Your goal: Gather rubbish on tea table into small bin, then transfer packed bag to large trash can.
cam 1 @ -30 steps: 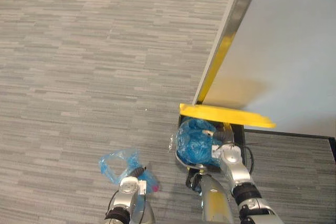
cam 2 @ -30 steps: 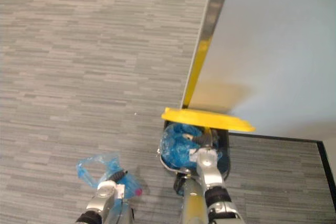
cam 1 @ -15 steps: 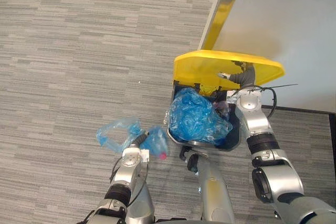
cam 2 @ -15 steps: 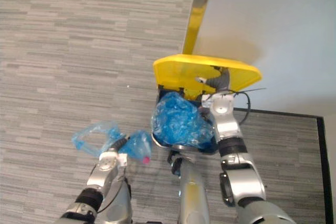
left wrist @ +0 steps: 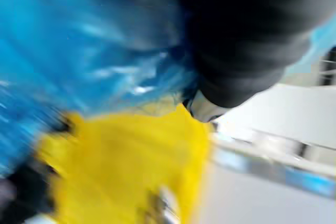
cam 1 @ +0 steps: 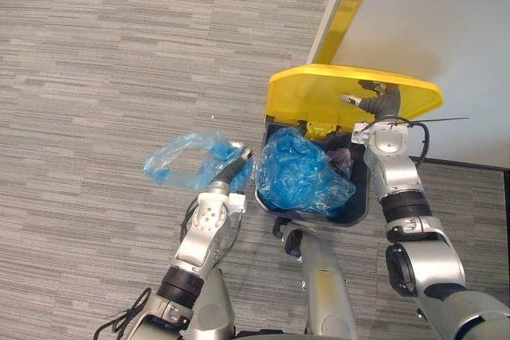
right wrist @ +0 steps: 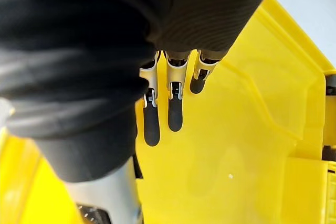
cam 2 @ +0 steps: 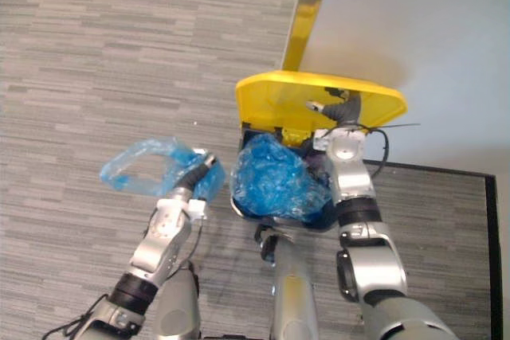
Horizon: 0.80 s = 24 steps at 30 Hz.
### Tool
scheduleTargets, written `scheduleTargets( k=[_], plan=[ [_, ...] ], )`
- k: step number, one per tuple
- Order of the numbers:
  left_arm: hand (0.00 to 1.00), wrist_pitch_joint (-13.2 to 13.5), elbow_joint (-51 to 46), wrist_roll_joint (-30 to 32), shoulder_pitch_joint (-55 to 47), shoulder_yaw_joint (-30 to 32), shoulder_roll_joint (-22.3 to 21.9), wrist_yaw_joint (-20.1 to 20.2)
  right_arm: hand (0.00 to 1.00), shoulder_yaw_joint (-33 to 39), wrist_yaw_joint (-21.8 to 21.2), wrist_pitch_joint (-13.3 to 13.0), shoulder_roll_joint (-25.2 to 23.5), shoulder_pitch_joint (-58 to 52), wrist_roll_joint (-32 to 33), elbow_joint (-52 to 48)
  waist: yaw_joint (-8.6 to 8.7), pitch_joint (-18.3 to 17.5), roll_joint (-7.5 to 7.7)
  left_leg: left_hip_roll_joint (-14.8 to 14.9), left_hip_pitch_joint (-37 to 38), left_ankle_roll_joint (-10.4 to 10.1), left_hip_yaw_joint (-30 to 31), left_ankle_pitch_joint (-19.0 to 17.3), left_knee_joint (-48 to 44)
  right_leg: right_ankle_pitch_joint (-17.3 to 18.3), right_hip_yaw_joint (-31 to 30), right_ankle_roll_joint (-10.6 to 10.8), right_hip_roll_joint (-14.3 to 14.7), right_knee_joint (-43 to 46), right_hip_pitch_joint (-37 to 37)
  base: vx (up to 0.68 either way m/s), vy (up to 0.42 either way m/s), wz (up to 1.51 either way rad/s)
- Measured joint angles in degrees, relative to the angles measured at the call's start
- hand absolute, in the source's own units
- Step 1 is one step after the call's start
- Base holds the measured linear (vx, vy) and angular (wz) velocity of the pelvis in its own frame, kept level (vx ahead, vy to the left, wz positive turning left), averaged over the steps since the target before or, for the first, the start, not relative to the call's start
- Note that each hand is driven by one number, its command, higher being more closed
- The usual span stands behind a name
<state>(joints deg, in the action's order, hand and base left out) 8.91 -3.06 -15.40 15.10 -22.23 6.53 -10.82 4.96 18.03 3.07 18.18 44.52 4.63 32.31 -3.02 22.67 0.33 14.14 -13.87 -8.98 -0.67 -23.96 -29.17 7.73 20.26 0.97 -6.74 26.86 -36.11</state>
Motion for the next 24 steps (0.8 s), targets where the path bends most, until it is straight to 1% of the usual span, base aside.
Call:
scheduleTargets(
  k=[1,4,8,12,14,15,18,20,22,24],
  plan=[
    [1.00,0.38,-0.73,-0.05,0.01,-0.31,-0.03,0.08,0.00,0.07,-0.05,0.01,0.00,0.03,0.00,0.00,0.00,0.00,0.00,-0.04,0.04,0.00,-0.08,0.00,0.00,0.00,-0.05,0.00,-0.03,0.02,0.00,0.02,0.036,-0.03],
    [1.00,0.51,-3.87,-0.49,1.35,-4.51,-0.09,0.39,0.00,0.86,-0.21,0.33,-0.03,0.58,0.03,0.29,0.26,0.04,0.07,-0.31,0.08,-0.02,-0.29,0.01,-0.15,-0.04,-0.29,0.01,-0.26,0.05,0.00,0.02,0.039,-0.01],
    [1.00,0.50,-4.43,-0.25,7.73,-9.19,-0.47,-0.09,0.00,1.70,-0.20,0.73,-0.11,2.20,0.10,1.72,0.42,0.28,0.51,-0.75,0.08,-0.67,-0.41,0.34,-0.26,-0.18,-0.59,-0.20,-0.56,0.05,0.00,0.01,0.028,0.00],
    [1.00,0.50,-4.82,1.10,11.54,-10.92,-2.63,-0.18,0.00,1.74,-0.21,0.96,-0.22,3.13,0.14,2.44,1.05,0.38,0.69,-1.06,0.07,-0.65,-0.51,0.33,-0.27,-0.18,-0.73,-0.19,-0.90,0.09,0.00,0.02,0.037,0.01],
    [1.00,0.39,-3.88,3.07,12.45,-10.99,-4.11,-0.22,0.00,1.76,-0.20,0.98,-0.23,3.35,0.14,2.44,1.48,0.38,0.69,-1.28,0.03,-0.62,-0.63,0.31,-0.17,-0.18,-0.85,-0.18,-1.10,0.08,-0.15,0.03,0.039,0.01],
    [1.00,0.40,-2.81,3.41,13.00,-11.19,-4.46,-0.21,0.00,1.77,-0.20,1.01,-0.24,3.44,0.14,2.44,1.62,0.38,0.69,-1.37,0.00,-0.57,-0.69,0.29,-0.14,-0.18,-0.93,-0.17,-1.09,0.08,-0.22,0.03,0.036,-0.02],
    [1.00,-0.03,4.77,5.39,15.97,-11.18,-5.20,-0.21,0.00,1.75,-0.16,1.02,-0.26,4.69,0.08,2.31,1.78,0.44,0.81,-1.77,-0.54,-0.50,-1.64,0.20,-0.12,-0.48,-1.94,0.30,-1.11,0.01,-1.36,0.02,0.027,-0.11],
    [1.00,-1.52,11.66,6.54,17.91,-10.84,-5.56,-0.20,0.00,1.61,-0.11,1.01,-0.36,6.35,-0.01,1.81,2.59,0.51,0.93,-1.97,-2.07,-0.68,-2.01,0.25,-0.38,-0.86,-2.38,0.89,-1.10,-0.25,-2.88,0.02,0.019,-0.10],
    [1.00,-3.30,18.16,7.01,18.65,-10.42,-5.94,-0.21,0.00,1.35,-0.14,1.03,-0.42,6.80,-0.01,1.42,3.13,0.70,1.23,-1.82,-2.28,-0.88,-2.31,0.34,-0.50,-0.95,-2.60,0.79,-0.89,-0.27,-3.33,0.04,0.013,-0.11],
    [1.00,-4.54,22.66,7.47,18.97,-9.53,-6.41,-0.23,0.00,0.72,-0.11,1.12,-0.48,6.82,-0.04,-0.25,3.34,0.98,1.46,-1.64,-2.59,-0.89,-3.53,0.34,-0.79,-1.09,-3.26,0.58,-0.41,-0.26,-4.16,0.05,0.005,-0.17]
  ],
)
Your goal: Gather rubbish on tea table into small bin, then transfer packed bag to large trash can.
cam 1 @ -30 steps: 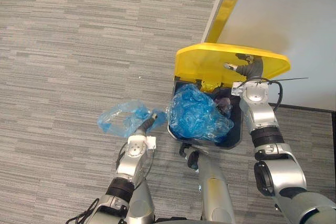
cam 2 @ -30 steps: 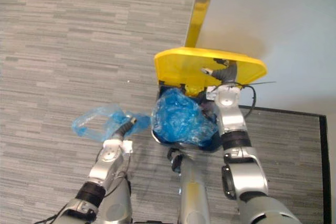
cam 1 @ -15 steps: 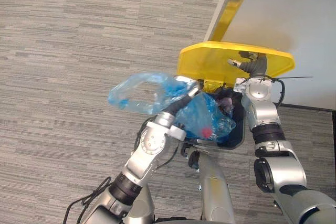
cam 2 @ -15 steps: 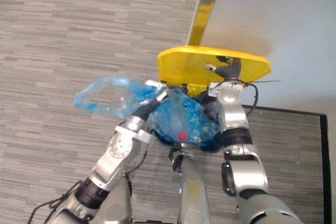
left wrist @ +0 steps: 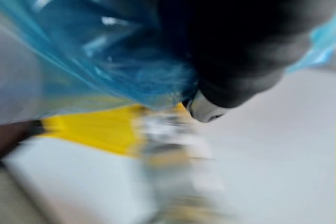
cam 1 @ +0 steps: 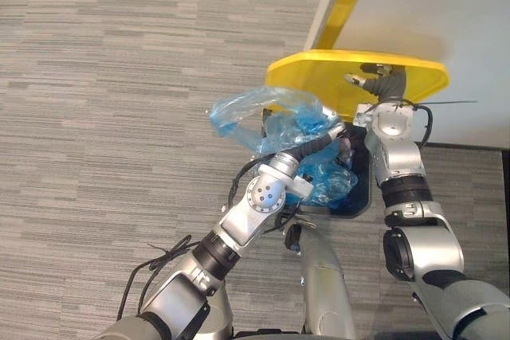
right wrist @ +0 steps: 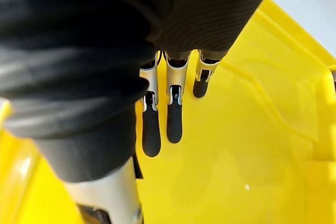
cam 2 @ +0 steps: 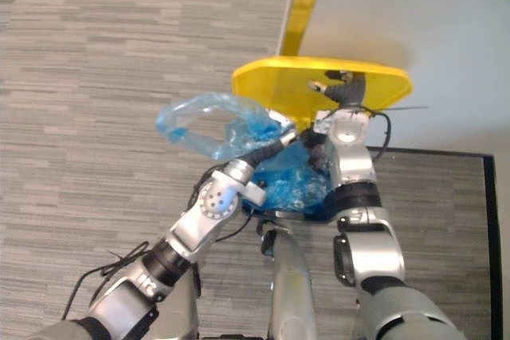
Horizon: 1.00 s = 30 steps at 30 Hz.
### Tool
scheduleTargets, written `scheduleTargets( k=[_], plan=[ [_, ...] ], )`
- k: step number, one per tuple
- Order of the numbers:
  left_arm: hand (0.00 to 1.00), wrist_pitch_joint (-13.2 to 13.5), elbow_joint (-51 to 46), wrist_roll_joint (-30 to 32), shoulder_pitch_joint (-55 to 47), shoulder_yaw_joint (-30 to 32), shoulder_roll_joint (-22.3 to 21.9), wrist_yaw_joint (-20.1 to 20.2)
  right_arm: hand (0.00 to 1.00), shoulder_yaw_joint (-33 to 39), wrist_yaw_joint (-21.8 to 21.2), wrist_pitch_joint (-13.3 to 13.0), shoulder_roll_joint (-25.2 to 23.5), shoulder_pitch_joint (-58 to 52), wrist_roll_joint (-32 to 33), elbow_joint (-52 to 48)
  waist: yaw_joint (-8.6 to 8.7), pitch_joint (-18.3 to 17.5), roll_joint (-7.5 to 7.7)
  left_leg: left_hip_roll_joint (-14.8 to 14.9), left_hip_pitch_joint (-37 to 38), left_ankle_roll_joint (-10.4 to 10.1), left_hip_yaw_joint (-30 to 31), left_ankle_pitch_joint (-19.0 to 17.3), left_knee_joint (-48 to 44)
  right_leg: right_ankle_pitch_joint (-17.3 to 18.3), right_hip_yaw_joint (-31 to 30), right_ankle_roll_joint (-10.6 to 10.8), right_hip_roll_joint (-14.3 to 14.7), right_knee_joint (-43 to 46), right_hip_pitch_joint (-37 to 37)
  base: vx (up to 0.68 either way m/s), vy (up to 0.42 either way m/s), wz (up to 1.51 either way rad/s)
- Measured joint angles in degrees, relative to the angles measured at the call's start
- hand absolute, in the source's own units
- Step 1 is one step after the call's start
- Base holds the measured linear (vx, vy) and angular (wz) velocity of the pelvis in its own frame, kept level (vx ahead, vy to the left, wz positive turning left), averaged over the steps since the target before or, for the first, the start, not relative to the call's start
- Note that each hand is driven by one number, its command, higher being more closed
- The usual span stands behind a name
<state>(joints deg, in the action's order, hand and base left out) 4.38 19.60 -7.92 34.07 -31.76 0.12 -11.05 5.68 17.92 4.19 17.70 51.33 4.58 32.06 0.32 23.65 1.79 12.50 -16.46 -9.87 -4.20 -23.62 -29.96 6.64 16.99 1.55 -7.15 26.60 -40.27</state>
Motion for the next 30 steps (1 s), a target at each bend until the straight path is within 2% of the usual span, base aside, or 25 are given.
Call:
scheduleTargets(
  k=[5,8,11,12,20,26,30],
  plan=[
    [1.00,-2.01,9.64,1.78,4.68,3.12,-0.46,-0.08,0.00,-1.90,0.60,-0.06,0.31,0.08,-0.14,-5.10,1.31,2.08,0.73,0.15,-2.15,-0.80,-0.30,-0.73,-1.37,-0.25,-0.39,0.12,0.17,0.05,-1.87,0.02,0.009,-0.05],
    [1.00,-2.68,15.92,3.00,7.93,5.66,-0.90,-0.69,0.00,-3.43,1.13,-0.33,0.37,0.58,0.00,-7.37,2.35,2.85,0.79,0.43,-4.20,-0.39,-0.43,-1.38,-2.47,-0.62,-0.52,0.21,0.45,-0.18,-3.48,0.01,0.008,-0.07],
    [1.00,-3.25,20.53,5.32,10.91,9.16,-1.00,-1.84,0.00,-6.01,1.30,-0.98,0.40,2.23,0.15,-9.09,2.50,3.65,1.06,0.80,-6.36,-0.74,-1.98,-1.78,-3.52,-1.92,-1.82,-0.74,1.26,-0.59,-5.95,0.03,0.021,-0.21],
    [0.00,-3.72,22.25,6.04,12.04,10.37,-1.04,-2.30,0.00,-6.59,1.23,-1.30,0.41,2.91,0.27,-9.10,2.86,4.59,0.99,0.89,-6.72,-0.73,-2.02,-1.78,-4.15,-2.23,-1.83,-1.13,1.35,-0.73,-6.00,0.04,0.024,-0.16],
    [0.00,-7.03,26.95,16.66,13.78,12.65,-1.03,-2.30,0.00,-11.88,0.50,-2.13,0.52,4.47,0.56,-11.21,3.16,5.37,0.96,1.63,-9.59,-0.49,-3.86,-2.34,-6.93,-2.92,-2.94,-1.82,2.05,-0.28,-8.91,0.03,0.025,-0.09],
    [0.00,-6.94,26.46,16.65,13.72,12.35,-0.62,-2.40,0.00,-13.53,-0.43,-2.94,0.54,5.64,0.52,-11.20,3.30,5.32,0.94,1.47,-9.38,-0.28,-4.89,-3.46,-7.41,-3.85,-3.91,-1.62,2.26,-0.98,-8.90,-0.01,0.035,-0.07],
    [0.00,-6.24,24.68,12.71,13.48,11.49,0.33,-2.21,0.00,-15.30,-1.25,-2.98,0.51,6.61,0.41,-11.20,3.28,5.27,0.90,1.36,-8.22,-0.34,-5.79,-3.42,-7.26,-4.13,-4.61,-1.76,2.50,-1.18,-8.31,0.00,0.016,-0.09]
  ],
)
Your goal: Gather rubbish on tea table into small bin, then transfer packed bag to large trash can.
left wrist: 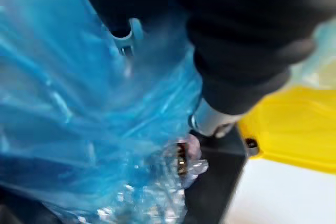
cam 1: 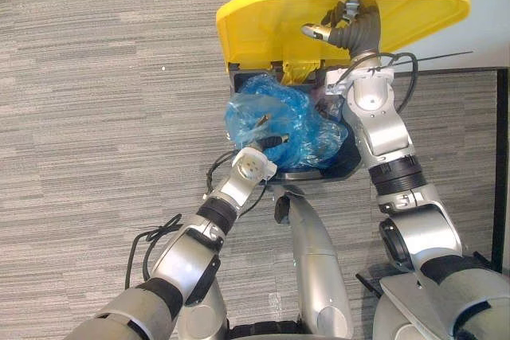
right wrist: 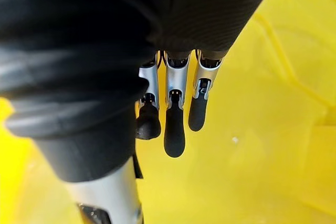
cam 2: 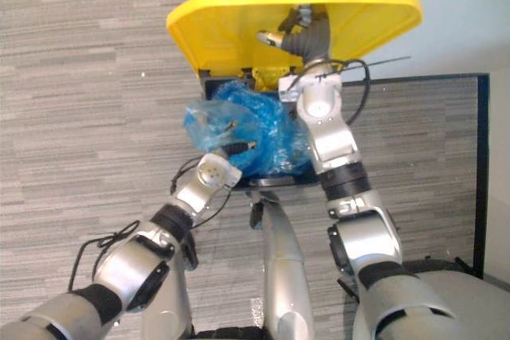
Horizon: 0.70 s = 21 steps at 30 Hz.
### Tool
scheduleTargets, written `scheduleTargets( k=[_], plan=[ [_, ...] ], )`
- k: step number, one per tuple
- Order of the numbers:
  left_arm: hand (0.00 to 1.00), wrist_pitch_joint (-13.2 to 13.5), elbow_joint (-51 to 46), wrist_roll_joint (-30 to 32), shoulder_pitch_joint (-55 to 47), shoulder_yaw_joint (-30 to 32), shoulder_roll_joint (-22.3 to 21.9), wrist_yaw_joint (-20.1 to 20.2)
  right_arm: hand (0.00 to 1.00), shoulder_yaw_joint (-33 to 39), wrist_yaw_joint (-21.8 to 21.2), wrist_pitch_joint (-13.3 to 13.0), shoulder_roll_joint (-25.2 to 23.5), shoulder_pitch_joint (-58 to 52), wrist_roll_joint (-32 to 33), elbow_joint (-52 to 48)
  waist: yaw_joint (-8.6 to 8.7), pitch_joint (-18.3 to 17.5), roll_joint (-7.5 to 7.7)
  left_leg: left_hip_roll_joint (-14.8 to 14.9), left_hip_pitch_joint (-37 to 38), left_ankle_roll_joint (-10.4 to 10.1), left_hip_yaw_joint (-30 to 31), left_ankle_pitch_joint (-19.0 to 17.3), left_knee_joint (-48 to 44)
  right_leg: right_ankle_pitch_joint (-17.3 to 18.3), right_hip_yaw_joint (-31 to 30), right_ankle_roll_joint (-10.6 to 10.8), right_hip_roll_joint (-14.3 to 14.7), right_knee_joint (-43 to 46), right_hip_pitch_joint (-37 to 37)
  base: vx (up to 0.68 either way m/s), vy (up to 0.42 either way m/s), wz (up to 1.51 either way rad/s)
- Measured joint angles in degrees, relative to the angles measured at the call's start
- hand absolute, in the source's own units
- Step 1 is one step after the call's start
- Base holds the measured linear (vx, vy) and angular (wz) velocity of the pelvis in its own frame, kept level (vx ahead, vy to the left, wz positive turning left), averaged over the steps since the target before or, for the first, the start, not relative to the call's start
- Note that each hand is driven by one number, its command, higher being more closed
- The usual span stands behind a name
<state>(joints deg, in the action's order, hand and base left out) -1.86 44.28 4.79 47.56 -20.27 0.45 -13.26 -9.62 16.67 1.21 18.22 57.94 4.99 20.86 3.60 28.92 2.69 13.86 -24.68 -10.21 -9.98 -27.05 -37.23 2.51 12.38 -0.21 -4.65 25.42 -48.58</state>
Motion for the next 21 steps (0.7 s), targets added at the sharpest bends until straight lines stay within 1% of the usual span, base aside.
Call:
scheduleTargets(
  k=[1,3,5,8,10,12,14,16,18,21],
  plan=[
    [0.00,0.11,-0.22,-0.70,-0.05,-0.09,0.06,0.00,0.00,-0.13,-0.12,0.00,0.00,0.00,0.00,0.00,-0.06,-0.01,-0.03,0.02,0.26,0.00,-0.04,0.00,0.05,-0.02,0.00,-0.03,0.04,-0.09,0.25,0.02,0.017,-0.09],
    [0.00,1.52,-0.70,-4.55,-0.53,-1.29,0.40,0.42,0.00,-0.09,-0.50,-0.04,-0.04,-0.05,-0.10,0.14,-0.01,-0.79,-0.32,0.13,0.91,0.01,-0.21,0.02,0.22,-0.66,-0.04,-0.36,0.36,-1.00,1.12,0.02,0.025,-0.05],
    [0.00,2.12,-1.66,-7.00,-1.22,-1.75,0.49,1.35,0.00,-0.16,-0.73,-0.03,-0.06,-0.25,-0.21,0.34,0.04,-0.88,-0.33,0.13,1.18,0.03,-0.32,0.03,0.24,-1.21,-0.08,-0.20,0.49,-1.94,1.80,0.00,0.030,-0.03],
    [0.00,2.22,-1.86,-9.11,-2.31,-2.19,0.53,2.27,0.00,-0.20,-0.98,0.07,-0.14,-1.05,-0.45,0.59,-0.10,-1.12,-0.36,-0.06,1.98,0.20,-0.42,0.09,0.75,-1.85,-0.19,-0.26,0.54,-2.99,2.85,0.00,0.021,-0.01],
    [0.00,2.38,-2.04,-9.57,-2.97,-2.16,0.56,2.24,0.00,-0.17,-0.96,0.06,-0.13,-1.56,-0.53,0.60,-0.14,-1.49,-0.55,-0.28,1.98,0.48,-0.40,0.19,0.99,-1.94,-0.22,-0.22,0.34,-3.11,2.87,0.01,0.013,0.04],
    [0.00,2.38,-2.04,-9.58,-3.45,-2.14,0.91,2.16,0.00,-0.17,-0.98,0.06,-0.15,-1.91,-0.56,0.81,-0.27,-1.50,-0.57,-0.43,2.59,0.33,-0.40,0.52,1.40,-2.03,-0.22,-0.33,0.25,-3.22,3.35,0.01,0.003,0.02],
    [0.00,2.40,-2.08,-9.57,-3.91,-2.08,1.08,2.07,0.00,-0.03,-0.98,-0.03,-0.14,-2.38,-0.61,3.15,-0.40,-2.40,-0.76,-0.57,2.90,0.39,-0.27,0.81,1.92,-2.07,-0.12,-0.40,0.06,-3.33,3.75,0.02,0.002,0.05],
    [0.00,2.45,-2.74,-9.62,-4.20,-1.85,1.11,2.06,0.00,0.05,-0.98,-0.03,-0.15,-3.01,-0.72,3.35,-0.61,-2.75,-0.96,-0.69,2.89,0.41,-0.13,0.91,1.94,-2.07,-0.04,-0.40,-0.13,-3.31,3.85,0.01,0.004,0.06],
    [0.00,2.55,-3.16,-10.33,-4.54,-1.47,1.11,2.12,0.00,0.35,-1.01,-0.03,-0.15,-3.34,-1.95,4.62,-0.57,-2.77,-1.01,-0.82,2.99,0.43,0.54,1.15,1.94,-2.07,0.42,-0.40,-0.42,-3.35,4.41,0.00,0.002,0.14],
    [0.00,2.69,-4.92,-11.74,-6.27,-1.33,1.12,2.20,0.00,0.74,-1.04,0.04,-0.11,-5.64,-2.76,5.16,-0.94,-3.80,-1.14,-0.84,2.80,0.17,1.38,1.39,1.96,-2.00,1.10,-0.34,-0.65,-3.31,4.63,-0.01,-0.011,0.13]
  ],
)
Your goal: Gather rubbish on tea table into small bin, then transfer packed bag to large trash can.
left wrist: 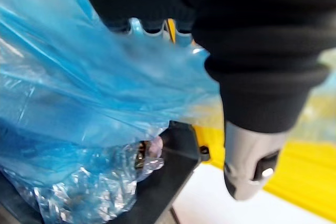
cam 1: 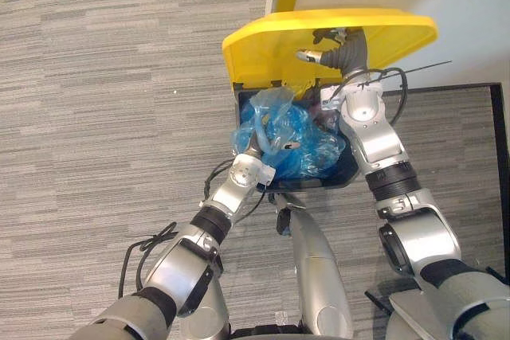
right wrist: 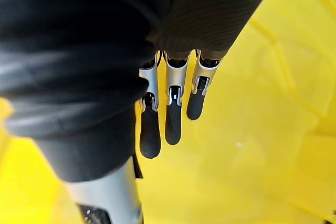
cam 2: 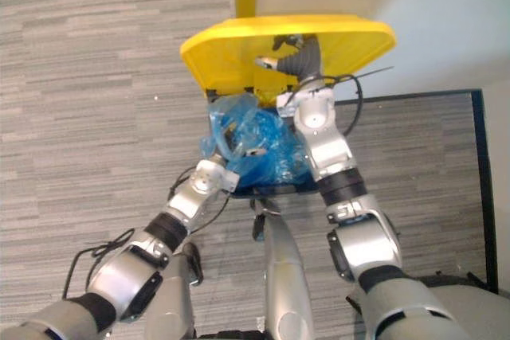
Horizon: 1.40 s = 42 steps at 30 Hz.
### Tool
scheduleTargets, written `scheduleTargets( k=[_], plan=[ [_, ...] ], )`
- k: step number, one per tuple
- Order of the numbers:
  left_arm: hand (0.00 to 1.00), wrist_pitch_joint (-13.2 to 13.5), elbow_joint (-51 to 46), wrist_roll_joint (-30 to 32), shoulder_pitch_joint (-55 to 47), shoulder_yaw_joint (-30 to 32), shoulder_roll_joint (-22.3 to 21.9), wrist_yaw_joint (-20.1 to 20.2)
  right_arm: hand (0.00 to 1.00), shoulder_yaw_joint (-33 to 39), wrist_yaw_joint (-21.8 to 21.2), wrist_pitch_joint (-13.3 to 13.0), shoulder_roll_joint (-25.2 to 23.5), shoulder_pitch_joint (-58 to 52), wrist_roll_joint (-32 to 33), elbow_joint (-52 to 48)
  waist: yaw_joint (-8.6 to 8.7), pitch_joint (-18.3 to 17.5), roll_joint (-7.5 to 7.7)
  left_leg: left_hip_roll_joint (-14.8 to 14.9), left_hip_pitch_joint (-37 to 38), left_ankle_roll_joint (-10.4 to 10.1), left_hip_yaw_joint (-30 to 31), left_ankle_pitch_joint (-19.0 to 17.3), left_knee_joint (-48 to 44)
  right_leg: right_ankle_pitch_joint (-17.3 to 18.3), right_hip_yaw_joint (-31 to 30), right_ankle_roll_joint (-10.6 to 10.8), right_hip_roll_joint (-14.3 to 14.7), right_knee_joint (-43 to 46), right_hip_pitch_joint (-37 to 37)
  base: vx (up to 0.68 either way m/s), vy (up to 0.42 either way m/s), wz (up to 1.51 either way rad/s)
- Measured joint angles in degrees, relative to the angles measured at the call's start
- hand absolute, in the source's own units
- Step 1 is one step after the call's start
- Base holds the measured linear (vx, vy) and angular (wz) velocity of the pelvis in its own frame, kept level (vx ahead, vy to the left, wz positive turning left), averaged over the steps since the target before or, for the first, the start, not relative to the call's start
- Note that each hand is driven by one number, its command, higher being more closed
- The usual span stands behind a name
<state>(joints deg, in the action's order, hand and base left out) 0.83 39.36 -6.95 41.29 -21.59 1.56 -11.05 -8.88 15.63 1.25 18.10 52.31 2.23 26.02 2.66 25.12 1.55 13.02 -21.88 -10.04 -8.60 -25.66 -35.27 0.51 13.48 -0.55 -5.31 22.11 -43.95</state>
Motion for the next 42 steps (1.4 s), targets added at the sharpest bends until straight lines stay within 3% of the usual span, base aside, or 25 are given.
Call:
scheduleTargets(
  k=[10,20,25,30,32,33,34,35,36,37,38,39,40,41,42],
  plan=[
    [0.00,2.01,-14.98,-6.04,-12.21,2.73,2.70,0.36,0.00,6.60,-1.24,0.33,-0.05,-14.45,-2.35,-0.69,-2.89,-0.74,-0.91,-1.00,2.22,0.86,2.91,0.56,0.54,0.96,2.18,1.29,-1.72,0.16,4.02,-0.03,-0.012,0.15],
    [0.00,2.67,-18.91,-6.70,-28.07,13.96,5.64,2.72,0.00,10.85,-3.40,0.29,-0.19,-30.18,-4.55,-7.45,-5.17,-3.33,-1.31,-2.04,6.06,2.04,4.55,1.51,3.50,3.31,3.40,1.89,-3.48,2.70,6.63,0.01,-0.032,0.10],
    [0.00,2.33,-12.29,-6.19,-34.21,20.72,5.51,3.95,0.00,10.99,-3.94,0.28,-1.27,-34.04,-4.57,-7.43,-5.51,-4.18,-1.30,-1.80,10.31,2.94,5.29,2.32,6.55,5.10,4.34,1.86,-3.44,3.65,9.63,0.05,-0.049,0.07],
    [0.00,-0.12,-0.41,-1.67,-38.11,24.50,3.64,4.26,0.00,10.87,-4.97,0.15,-6.96,-37.35,-4.95,-7.09,-6.13,-5.55,-0.73,-1.81,15.13,2.79,3.43,2.04,5.89,5.88,2.76,1.82,-2.86,4.55,12.56,0.02,-0.007,-0.21],
    [0.00,-0.87,2.70,-0.89,-38.74,24.94,2.39,3.72,0.00,10.59,-5.52,-0.26,-9.37,-39.56,-5.37,-6.64,-6.15,-5.67,-0.49,-1.84,17.00,2.06,1.97,1.56,5.60,5.34,1.73,2.70,-2.70,4.30,13.92,-0.08,0.035,-0.33],
    [0.00,-1.31,4.31,-0.54,-39.41,24.94,1.58,3.65,0.00,10.21,-6.01,-0.45,-11.27,-41.94,-6.31,-6.16,-5.98,-6.75,0.32,-2.06,17.34,1.80,1.15,1.35,5.26,4.45,1.11,3.43,-2.50,3.46,14.21,-0.13,0.044,-0.28],
    [0.00,-1.43,4.99,0.25,-39.55,24.99,1.40,3.60,0.00,10.11,-6.39,-0.60,-12.61,-44.31,-6.64,-5.54,-5.79,-7.01,1.21,-2.64,17.77,1.81,1.09,1.53,5.50,3.40,0.97,5.38,-2.20,1.18,15.07,-0.13,0.051,-0.41],
    [0.00,-1.54,5.72,1.10,-39.59,25.28,1.03,3.60,0.00,10.12,-6.77,-0.83,-13.81,-45.76,-6.74,-4.29,-5.81,-7.21,1.07,-1.48,18.59,1.47,0.98,2.73,7.20,4.18,2.05,8.45,-1.78,-1.65,16.74,-0.11,0.037,-0.32],
    [0.00,-1.50,6.42,1.53,-39.82,25.71,0.48,3.62,0.00,10.06,-6.95,-0.96,-14.74,-47.06,-6.84,-3.08,-5.88,-7.44,0.56,-0.44,18.93,0.92,-0.44,4.51,8.86,4.89,1.61,5.31,-2.03,3.56,15.41,-0.16,-0.034,-0.19],
    [0.00,-1.57,8.08,2.44,-40.03,27.04,0.31,3.57,0.00,10.38,-7.35,-1.06,-16.25,-49.91,-7.29,1.30,-5.04,-8.43,2.13,-0.64,20.26,-0.38,-0.48,7.05,11.79,6.32,-2.66,-0.06,-3.03,20.09,13.25,-0.14,-0.095,0.11],
    [0.00,-1.77,8.97,2.57,-40.43,27.44,0.50,3.69,0.00,11.11,-7.95,-1.24,-17.38,-52.72,-8.30,6.26,-4.59,-9.77,3.09,-0.66,21.32,-0.97,-0.06,8.37,13.66,8.10,-4.78,0.63,-3.85,28.81,15.21,-0.11,-0.127,0.22],
    [0.00,-1.76,9.12,2.76,-40.76,27.46,0.58,3.68,0.00,11.40,-7.98,-1.33,-17.74,-53.62,-9.01,8.03,-4.58,-10.37,3.34,-0.71,21.59,-1.25,0.09,8.58,13.88,8.40,-5.51,0.66,-4.06,30.42,16.23,0.02,-0.139,0.16],
    [0.00,-1.80,9.94,3.68,-41.18,28.84,0.40,3.65,0.00,13.88,-8.17,-1.27,-19.34,-56.24,-11.01,15.24,-4.64,-12.38,5.43,-1.18,21.85,-1.67,-0.11,8.79,14.13,11.65,-7.10,2.59,-3.70,29.33,19.96,0.02,-0.155,-0.23],
    [0.00,-1.92,11.19,4.37,-40.63,31.34,-0.82,3.57,0.00,16.85,-8.36,-0.97,-20.09,-56.16,-11.97,19.92,-4.86,-13.21,3.47,0.50,21.08,-1.15,-0.60,8.91,15.06,12.34,-6.39,2.99,-0.41,21.99,22.09,-0.02,-0.139,-0.56],
    [0.00,-1.99,11.70,4.66,-40.49,32.33,-1.54,3.55,0.00,17.92,-8.17,-1.03,-20.04,-55.56,-12.68,20.98,-5.42,-14.11,2.49,1.03,20.58,0.14,-0.98,9.26,16.09,12.39,-6.48,2.92,1.57,15.90,23.79,-0.07,-0.108,-1.14]
  ],
)
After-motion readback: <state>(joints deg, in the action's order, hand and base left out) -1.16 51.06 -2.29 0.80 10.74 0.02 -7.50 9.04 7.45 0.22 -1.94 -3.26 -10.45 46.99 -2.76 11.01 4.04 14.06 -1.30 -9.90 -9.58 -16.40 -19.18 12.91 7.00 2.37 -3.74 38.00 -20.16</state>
